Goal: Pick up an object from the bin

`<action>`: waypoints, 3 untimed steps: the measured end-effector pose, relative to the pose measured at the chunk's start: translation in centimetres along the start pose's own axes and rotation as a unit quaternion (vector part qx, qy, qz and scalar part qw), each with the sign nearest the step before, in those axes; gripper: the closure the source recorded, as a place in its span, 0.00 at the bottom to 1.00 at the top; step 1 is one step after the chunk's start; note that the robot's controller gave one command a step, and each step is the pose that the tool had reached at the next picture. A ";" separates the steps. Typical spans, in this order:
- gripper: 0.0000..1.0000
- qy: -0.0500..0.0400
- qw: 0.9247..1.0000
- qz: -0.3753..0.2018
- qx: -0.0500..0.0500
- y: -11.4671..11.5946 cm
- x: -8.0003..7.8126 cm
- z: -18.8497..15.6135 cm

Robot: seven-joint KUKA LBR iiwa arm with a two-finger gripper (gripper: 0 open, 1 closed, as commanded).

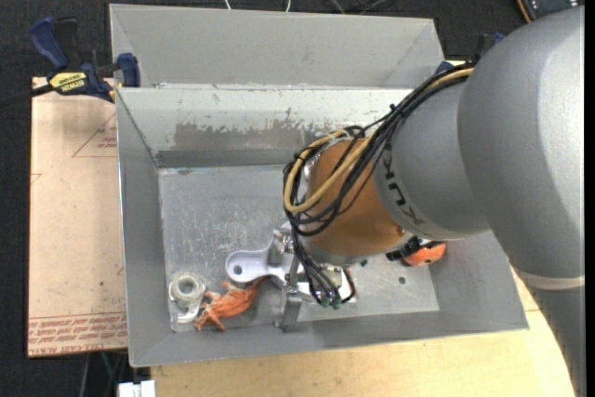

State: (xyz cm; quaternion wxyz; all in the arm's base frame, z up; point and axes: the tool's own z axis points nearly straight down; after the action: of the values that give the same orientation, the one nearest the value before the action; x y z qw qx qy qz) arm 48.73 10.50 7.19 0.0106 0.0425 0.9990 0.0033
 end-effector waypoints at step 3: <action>1.00 -0.002 1.000 0.004 0.000 -0.2 -0.2 0.0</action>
Offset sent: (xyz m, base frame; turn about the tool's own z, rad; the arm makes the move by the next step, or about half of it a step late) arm 0.0003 -0.0010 -0.0001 0.0043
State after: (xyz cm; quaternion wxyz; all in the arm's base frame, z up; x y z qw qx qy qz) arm 48.89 10.28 7.20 0.0122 0.0467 0.9988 0.0034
